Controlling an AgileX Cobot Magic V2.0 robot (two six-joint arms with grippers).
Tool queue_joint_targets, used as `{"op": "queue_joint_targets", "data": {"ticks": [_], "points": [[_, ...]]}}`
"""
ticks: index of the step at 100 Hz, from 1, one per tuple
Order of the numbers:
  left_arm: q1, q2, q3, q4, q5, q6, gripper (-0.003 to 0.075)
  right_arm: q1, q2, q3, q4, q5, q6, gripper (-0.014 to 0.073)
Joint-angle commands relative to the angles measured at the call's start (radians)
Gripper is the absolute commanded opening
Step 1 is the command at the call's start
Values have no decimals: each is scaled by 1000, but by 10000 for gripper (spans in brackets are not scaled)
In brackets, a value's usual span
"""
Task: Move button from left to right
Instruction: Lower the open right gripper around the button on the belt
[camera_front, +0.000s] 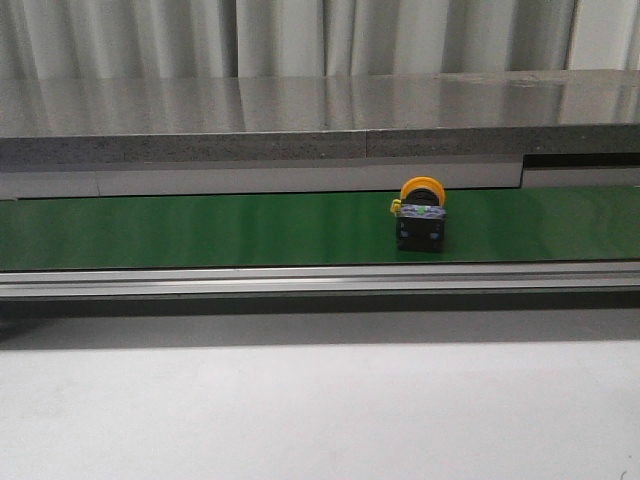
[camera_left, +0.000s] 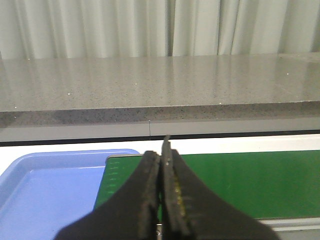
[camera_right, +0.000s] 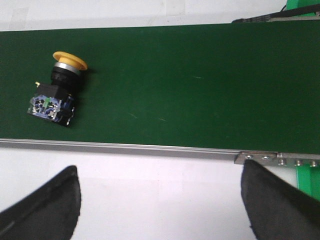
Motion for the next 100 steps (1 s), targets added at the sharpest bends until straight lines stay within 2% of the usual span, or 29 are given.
{"op": "queue_joint_targets", "data": {"ticks": [1, 38, 75, 100], "points": [[-10, 10, -28, -15, -81, 2, -20, -3, -6, -35, 15, -54, 0, 644], [-10, 10, -28, -15, -81, 2, -20, 0, 161, -119, 52, -61, -8, 644], [-10, 10, -28, -15, -81, 2, -20, 60, 358, -225, 59, -126, -35, 644], [-10, 10, -28, -15, -81, 2, -20, 60, 470, -275, 57, -136, -103, 644]]}}
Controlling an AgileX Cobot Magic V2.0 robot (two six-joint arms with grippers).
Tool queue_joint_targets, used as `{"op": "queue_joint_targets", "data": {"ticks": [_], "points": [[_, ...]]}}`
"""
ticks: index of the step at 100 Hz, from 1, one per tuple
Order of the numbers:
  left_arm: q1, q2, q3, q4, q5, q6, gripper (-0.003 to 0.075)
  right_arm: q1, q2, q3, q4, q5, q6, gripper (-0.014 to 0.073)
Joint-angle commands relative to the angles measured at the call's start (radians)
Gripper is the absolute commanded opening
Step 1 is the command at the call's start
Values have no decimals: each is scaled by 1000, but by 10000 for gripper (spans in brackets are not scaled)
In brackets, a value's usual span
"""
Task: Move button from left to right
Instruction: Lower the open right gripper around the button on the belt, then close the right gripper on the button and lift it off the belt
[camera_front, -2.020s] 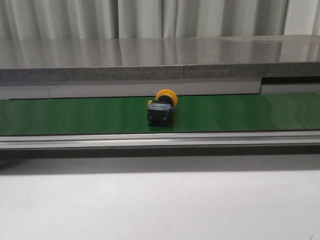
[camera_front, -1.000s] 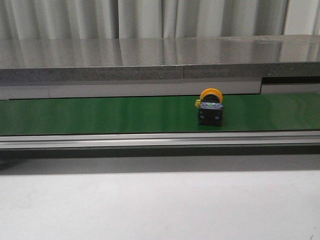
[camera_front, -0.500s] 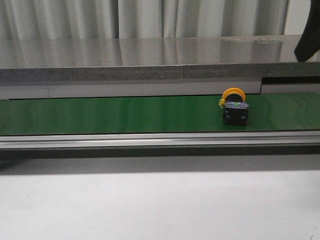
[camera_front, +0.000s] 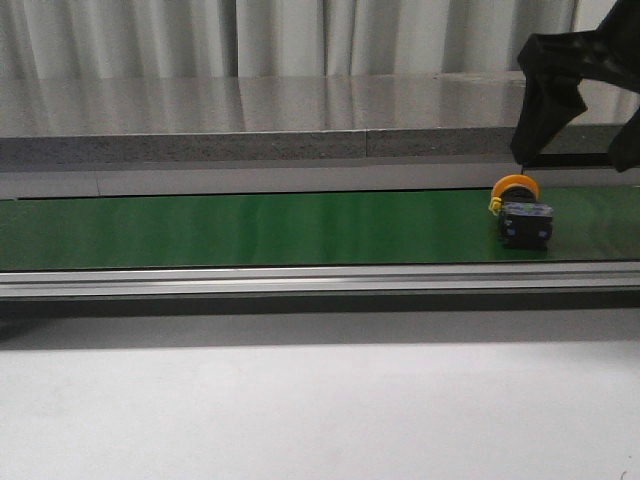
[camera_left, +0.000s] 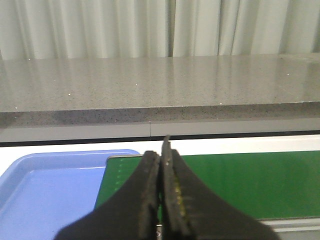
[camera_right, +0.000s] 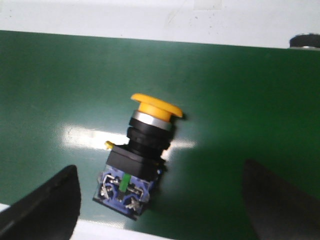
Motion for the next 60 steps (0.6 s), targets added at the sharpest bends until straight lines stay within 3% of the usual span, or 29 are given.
{"op": "queue_joint_targets", "data": {"ticks": [1, 41, 51, 60], "points": [[-10, 10, -28, -15, -79, 2, -20, 2, -3, -42, 9, -56, -29, 644], [-10, 10, -28, -15, -79, 2, -20, 2, 102, -42, -29, -72, -37, 636], [-10, 10, -28, -15, -79, 2, -20, 2, 111, -42, -30, -49, -37, 527], [-10, 10, -28, -15, -79, 2, -20, 2, 111, -42, -30, -35, -37, 343]]}}
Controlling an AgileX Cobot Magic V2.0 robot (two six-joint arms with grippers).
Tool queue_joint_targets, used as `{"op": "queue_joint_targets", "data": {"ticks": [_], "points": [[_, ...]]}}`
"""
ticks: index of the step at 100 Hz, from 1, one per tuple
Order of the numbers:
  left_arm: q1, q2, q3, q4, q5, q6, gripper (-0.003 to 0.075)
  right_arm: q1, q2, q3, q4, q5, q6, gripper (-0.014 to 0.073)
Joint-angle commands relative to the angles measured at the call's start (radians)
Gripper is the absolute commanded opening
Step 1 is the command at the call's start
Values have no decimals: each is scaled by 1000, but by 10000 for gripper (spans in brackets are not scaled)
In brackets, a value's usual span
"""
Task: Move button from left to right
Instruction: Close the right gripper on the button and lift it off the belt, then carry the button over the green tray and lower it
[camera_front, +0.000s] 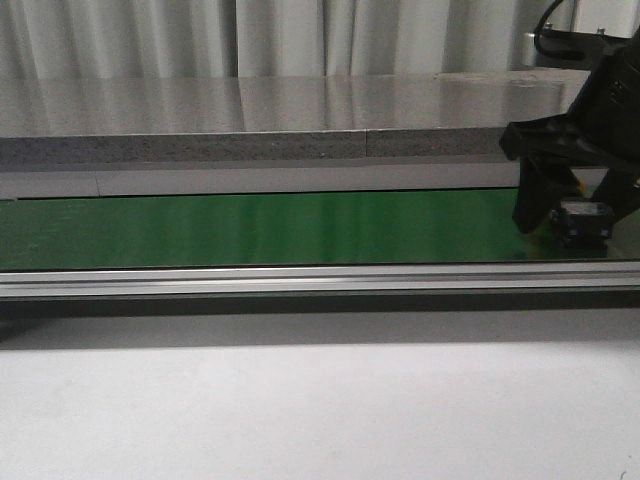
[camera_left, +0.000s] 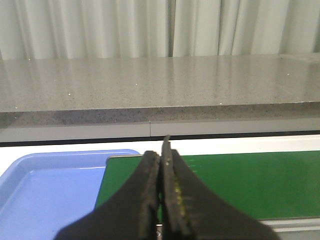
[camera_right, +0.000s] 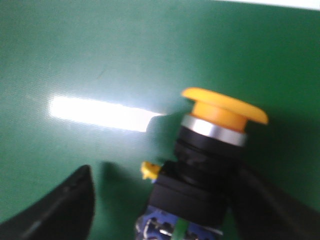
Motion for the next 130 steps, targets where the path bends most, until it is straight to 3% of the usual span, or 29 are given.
{"op": "queue_joint_targets", "data": {"ticks": [1, 8, 13, 41, 62, 96, 130], "points": [[-10, 10, -28, -15, -79, 2, -20, 2, -40, -32, -5, -15, -10, 314], [-10, 10, -28, -15, -79, 2, -20, 2, -40, -42, -5, 15, -10, 191], [-10, 10, -28, -15, -79, 2, -20, 2, -41, -59, -5, 45, -10, 157], [-10, 10, -28, -15, -79, 2, -20, -26, -102, -194, -90, 174, -10, 157], [-10, 10, -28, -15, -79, 2, -20, -150, -115, -287, -244, 265, -10, 157], [-10, 10, -28, -15, -79, 2, -20, -453, -65, -291, -290, 198, -10, 157], [-10, 10, -28, -15, -79, 2, -20, -518, 102, -291, -292, 121, -53, 157]]}}
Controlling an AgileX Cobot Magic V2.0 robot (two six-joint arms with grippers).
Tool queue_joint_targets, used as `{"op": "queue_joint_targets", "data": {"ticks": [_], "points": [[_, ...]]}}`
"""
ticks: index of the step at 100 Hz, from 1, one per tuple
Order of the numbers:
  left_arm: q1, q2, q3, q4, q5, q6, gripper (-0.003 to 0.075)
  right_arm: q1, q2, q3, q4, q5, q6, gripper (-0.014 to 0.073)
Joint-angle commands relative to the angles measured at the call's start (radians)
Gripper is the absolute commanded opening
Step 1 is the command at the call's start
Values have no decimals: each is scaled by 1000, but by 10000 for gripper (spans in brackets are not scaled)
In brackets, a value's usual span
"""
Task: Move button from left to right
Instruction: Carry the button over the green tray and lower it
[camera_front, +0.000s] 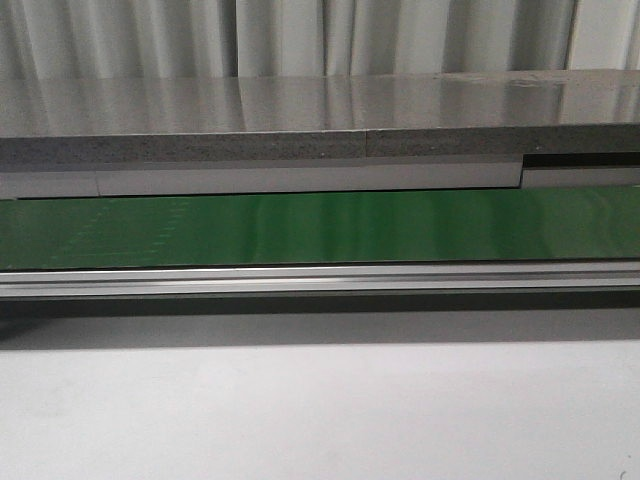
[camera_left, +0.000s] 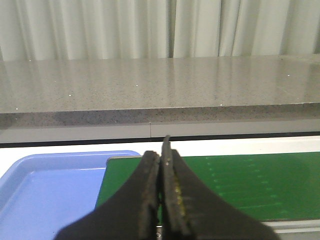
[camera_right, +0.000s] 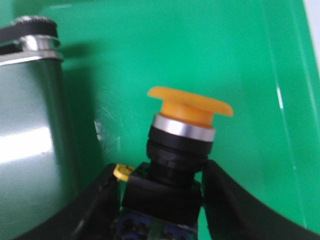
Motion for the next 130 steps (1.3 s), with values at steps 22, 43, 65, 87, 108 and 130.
{"op": "queue_joint_targets", "data": {"ticks": [22, 43, 65, 87, 108, 130], "points": [[-10, 10, -28, -15, -76, 2, -20, -7, 66, -31, 2, -31, -47, 157], [-10, 10, -28, -15, -76, 2, -20, -6, 85, -31, 46, -30, -52, 157], [-10, 10, -28, -15, -76, 2, -20, -6, 113, -31, 57, -27, -52, 267], [-10, 10, -28, -15, -76, 2, -20, -6, 114, -31, 57, -55, -52, 442], [-10, 10, -28, -15, -76, 2, -20, -6, 111, -33, 57, -56, -51, 561], [-10, 10, -28, -15, -76, 2, -20, -6, 60, -73, 59, -41, -33, 561]]}}
